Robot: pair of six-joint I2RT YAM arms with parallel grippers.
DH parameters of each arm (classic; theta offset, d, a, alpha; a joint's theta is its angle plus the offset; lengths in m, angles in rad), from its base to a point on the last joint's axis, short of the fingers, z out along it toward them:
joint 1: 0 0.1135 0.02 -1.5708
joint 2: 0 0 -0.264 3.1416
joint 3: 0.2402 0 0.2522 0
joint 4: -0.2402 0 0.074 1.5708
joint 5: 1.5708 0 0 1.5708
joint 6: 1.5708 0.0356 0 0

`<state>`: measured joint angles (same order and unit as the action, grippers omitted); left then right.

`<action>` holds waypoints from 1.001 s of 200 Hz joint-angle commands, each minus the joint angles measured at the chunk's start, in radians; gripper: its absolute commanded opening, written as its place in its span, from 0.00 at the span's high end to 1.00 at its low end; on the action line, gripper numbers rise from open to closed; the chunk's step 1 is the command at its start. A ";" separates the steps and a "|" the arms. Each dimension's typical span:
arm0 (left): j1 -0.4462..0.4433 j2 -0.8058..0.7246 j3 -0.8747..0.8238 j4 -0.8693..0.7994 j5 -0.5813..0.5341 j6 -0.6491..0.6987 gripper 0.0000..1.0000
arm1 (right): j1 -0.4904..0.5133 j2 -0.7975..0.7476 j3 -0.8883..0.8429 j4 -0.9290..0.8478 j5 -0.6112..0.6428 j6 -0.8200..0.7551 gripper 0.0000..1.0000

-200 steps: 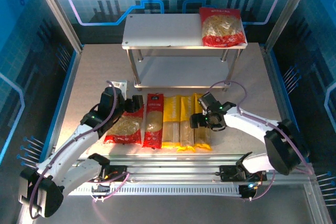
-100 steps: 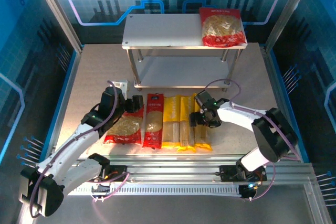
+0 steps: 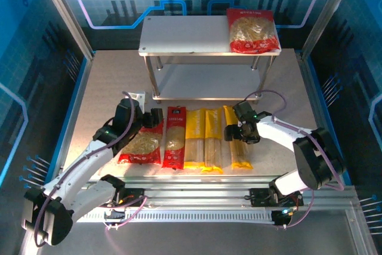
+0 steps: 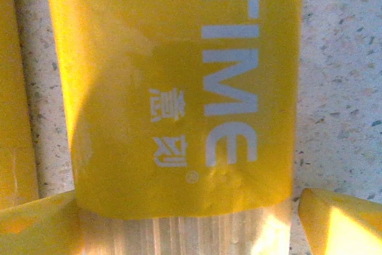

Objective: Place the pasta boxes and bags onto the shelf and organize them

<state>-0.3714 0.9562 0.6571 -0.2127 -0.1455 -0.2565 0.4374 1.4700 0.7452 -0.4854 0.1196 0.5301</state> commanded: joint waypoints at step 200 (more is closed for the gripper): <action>-0.009 -0.003 -0.001 0.022 -0.017 0.022 0.26 | 0.099 0.120 0.092 -0.152 -0.116 -0.078 0.68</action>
<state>-0.3714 0.9565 0.6571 -0.2119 -0.1463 -0.2558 0.5121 1.5764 0.8501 -0.5968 0.0971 0.4580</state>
